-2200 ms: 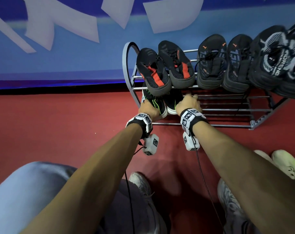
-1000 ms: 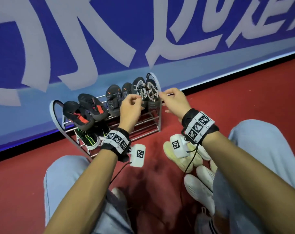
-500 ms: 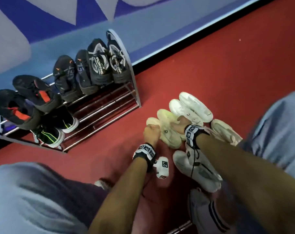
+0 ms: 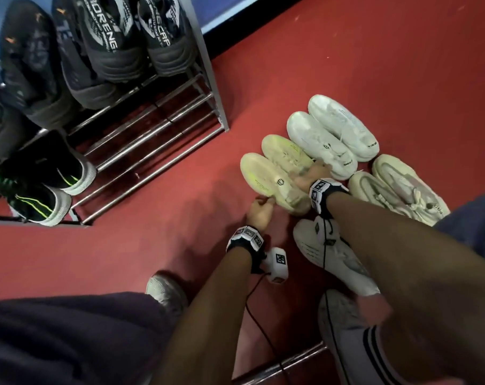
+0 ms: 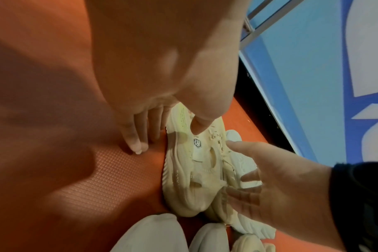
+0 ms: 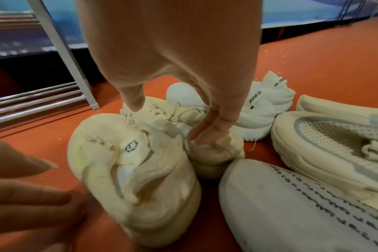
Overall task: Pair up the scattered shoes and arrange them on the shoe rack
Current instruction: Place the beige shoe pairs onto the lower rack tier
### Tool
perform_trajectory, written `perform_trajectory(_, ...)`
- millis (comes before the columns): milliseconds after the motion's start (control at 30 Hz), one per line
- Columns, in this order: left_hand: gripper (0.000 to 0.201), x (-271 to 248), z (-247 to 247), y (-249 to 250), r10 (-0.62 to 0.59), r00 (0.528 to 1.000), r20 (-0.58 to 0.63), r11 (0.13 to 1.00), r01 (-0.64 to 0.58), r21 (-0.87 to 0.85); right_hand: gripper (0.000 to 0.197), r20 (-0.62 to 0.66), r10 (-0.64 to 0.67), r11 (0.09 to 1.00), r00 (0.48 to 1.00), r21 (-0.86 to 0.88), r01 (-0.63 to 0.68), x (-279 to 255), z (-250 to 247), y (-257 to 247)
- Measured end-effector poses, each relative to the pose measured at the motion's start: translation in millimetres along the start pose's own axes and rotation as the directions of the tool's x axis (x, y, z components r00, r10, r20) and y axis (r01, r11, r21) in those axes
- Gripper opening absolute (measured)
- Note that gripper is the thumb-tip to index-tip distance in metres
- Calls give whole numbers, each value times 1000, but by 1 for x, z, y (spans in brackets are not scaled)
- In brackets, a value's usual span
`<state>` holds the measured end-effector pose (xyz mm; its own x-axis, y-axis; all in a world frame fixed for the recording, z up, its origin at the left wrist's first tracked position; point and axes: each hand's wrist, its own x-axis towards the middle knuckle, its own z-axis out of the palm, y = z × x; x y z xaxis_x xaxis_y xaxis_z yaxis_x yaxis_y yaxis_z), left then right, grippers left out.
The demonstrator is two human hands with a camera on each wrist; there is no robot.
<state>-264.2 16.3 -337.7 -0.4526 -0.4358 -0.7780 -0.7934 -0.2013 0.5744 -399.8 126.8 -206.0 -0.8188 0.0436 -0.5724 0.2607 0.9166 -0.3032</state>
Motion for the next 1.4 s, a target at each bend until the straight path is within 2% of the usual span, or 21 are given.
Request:
perform_trajectory(133, 66, -22, -5, 22, -54, 998, 30, 989, 58, -133, 82, -27, 82, 995, 996, 55, -80, 11, -5, 2)
perform_trajectory(200, 70, -25, -4, 26, -49, 998, 38, 980, 56, -192, 50, -22, 17, 996, 1000, 89, -15, 11, -2, 11)
perform_trajectory(233, 71, -26, -4, 27, -47, 999, 16, 977, 49, -208, 39, 8, -16, 996, 1000, 91, 15, 9, 0, 16)
perform_trajectory(267, 70, -26, -4, 28, -40, 999, -22, 976, 35, -216, 36, 54, -23, 996, 998, 84, 18, 9, 4, 22)
perform_trajectory(333, 64, -17, -2, 18, -39, 994, -104, 984, 20, -180, 44, 146, -7, 998, 989, 59, -2, 9, 12, 32)
perform_trajectory(433, 69, -37, -18, 25, -56, 974, -220, 997, 67, 42, 45, 251, -18, 1000, 968, 1, 19, 6, 27, 40)
perform_trajectory(500, 61, -37, -31, 20, -55, 970, -238, 989, 85, 121, 46, 324, -28, 1000, 946, 9, 27, 7, 41, 43)
perform_trajectory(600, 51, -41, -50, 22, -88, 978, -189, 993, 102, 65, 44, 357, -78, 997, 931, 20, 75, 4, 54, 41)
perform_trajectory(700, 37, -47, -61, 29, -85, 991, -107, 996, 87, 11, 44, 324, -108, 994, 940, 53, 96, 0, 59, 38)
perform_trajectory(800, 28, -49, -71, 34, -91, 995, -44, 994, 88, -70, 61, 248, -117, 986, 962, 147, 82, -3, 67, 36)
perform_trajectory(933, 38, -37, -81, 27, -113, 993, 26, 982, 116, -150, 48, 187, -91, 942, 978, 334, 24, -5, 78, 28)
perform_trajectory(1033, 46, -46, -78, 32, -63, 995, 73, 971, 78, -224, 41, 174, -47, 886, 984, 461, -39, -7, 82, 21)
perform_trajectory(1133, 50, -59, -75, 41, -36, 992, 123, 971, 64, -232, 41, 167, -75, 847, 983, 531, -26, -9, 83, 16)
perform_trajectory(1300, 48, -74, -77, 61, 52, 997, 54, 998, -51, -30, 45, 135, -130, 831, 982, 555, 34, -10, 70, 10)
perform_trajectory(1400, 53, -85, -83, 80, 139, 990, 4, 990, -139, -20, 48, 59, -240, 820, 969, 546, 170, -20, 54, -13)
